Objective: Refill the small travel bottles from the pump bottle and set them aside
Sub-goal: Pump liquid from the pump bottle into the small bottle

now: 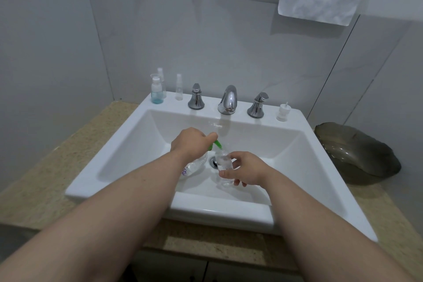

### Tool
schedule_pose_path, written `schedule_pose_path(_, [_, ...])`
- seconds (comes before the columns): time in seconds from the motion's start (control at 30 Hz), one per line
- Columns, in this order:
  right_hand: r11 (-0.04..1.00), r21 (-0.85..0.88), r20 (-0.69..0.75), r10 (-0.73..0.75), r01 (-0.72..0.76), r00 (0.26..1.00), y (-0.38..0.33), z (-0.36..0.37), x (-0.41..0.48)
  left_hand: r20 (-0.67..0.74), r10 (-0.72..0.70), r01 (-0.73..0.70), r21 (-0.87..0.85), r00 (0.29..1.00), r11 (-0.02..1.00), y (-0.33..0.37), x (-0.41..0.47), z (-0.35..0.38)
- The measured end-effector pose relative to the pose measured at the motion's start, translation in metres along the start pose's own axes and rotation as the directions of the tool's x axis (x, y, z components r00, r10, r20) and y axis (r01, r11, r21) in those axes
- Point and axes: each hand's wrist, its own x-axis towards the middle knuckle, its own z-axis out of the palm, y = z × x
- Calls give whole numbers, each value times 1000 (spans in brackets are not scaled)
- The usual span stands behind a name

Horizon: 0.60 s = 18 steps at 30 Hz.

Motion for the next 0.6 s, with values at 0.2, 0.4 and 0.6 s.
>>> schedule_pose_path(0.2, [1000, 17, 1, -3, 3, 1000, 0, 0, -1, 0, 19, -19, 5, 1000, 1000, -2, -2, -1])
schedule_pose_path(0.4, [999, 40, -5, -9, 9, 1000, 2, 0, 1, 15, 45, -45, 10, 999, 999, -4, -2, 0])
schedule_pose_path(0.6, [998, 59, -8, -13, 13, 1000, 2, 0, 3, 16, 39, -40, 36, 999, 999, 0, -3, -1])
